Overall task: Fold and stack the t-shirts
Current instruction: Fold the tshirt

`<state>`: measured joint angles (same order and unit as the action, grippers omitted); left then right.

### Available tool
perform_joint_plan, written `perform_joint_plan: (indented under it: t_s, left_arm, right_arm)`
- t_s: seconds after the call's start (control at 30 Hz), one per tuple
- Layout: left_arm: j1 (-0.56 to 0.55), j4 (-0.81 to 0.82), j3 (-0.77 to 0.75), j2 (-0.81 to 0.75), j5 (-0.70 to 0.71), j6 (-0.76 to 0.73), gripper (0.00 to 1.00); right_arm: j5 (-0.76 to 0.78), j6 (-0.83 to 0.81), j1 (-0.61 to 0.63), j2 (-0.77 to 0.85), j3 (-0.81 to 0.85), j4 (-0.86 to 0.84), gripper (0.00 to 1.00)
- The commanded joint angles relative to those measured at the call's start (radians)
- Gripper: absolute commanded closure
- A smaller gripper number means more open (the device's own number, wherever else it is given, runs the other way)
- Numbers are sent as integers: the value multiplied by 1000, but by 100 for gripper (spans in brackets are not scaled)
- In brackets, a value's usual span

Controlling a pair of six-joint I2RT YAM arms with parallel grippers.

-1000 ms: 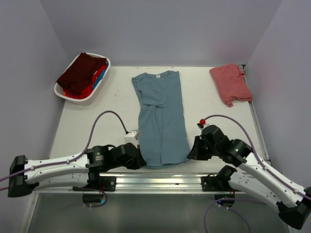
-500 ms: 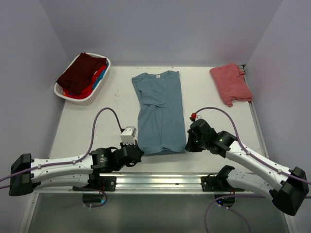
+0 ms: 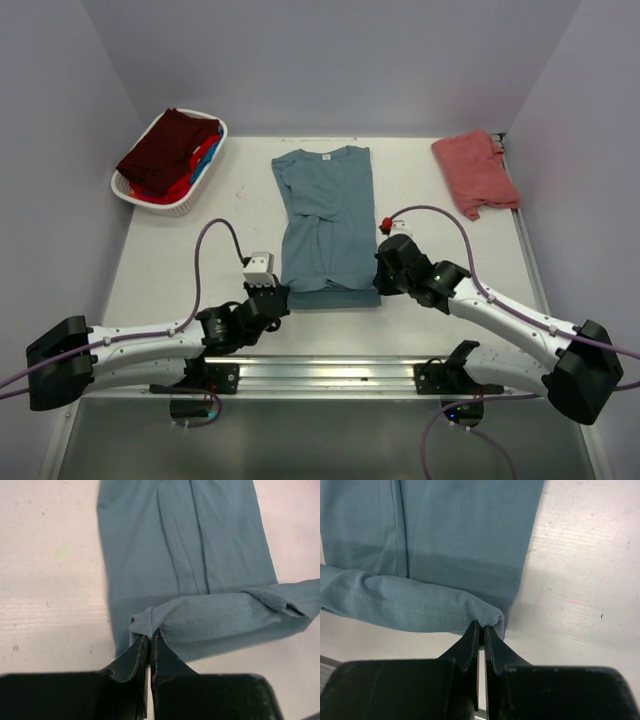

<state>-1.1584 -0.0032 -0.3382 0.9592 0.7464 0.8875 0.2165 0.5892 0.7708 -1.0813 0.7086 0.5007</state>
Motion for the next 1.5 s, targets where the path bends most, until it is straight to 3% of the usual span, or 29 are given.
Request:
perform_joint_plan:
  t_s: [0.0, 0.1, 0.7, 1.1, 1.17, 1.2, 1.23, 1.47]
  left_arm:
    - [60, 215, 18, 51, 31, -116, 100]
    - [94, 333, 16, 88, 18, -172, 100]
    - [384, 564, -111, 349, -223, -398, 100]
    - [609, 632, -388, 657, -484, -481, 100]
    - [632, 582, -447, 694, -480, -469, 44]
    - [650, 509, -499, 696, -476, -466, 0]
    - [660, 476, -515, 690, -473, -464, 0]
    - [674, 367, -424, 416, -490, -457, 0]
  right_arm:
    - [95, -45, -2, -52, 69, -97, 100]
    - [122, -57, -14, -109, 95, -146, 100]
    - [60, -140, -189, -445, 347, -271, 100]
    - [133, -135, -258, -696, 575, -241, 100]
    - [174, -137, -263, -744, 667, -183, 51]
    - [205, -135, -266, -770, 693, -156, 30]
    - [219, -131, -268, -767, 709, -122, 1]
    - [189, -144, -268, -556, 542, -146, 1]
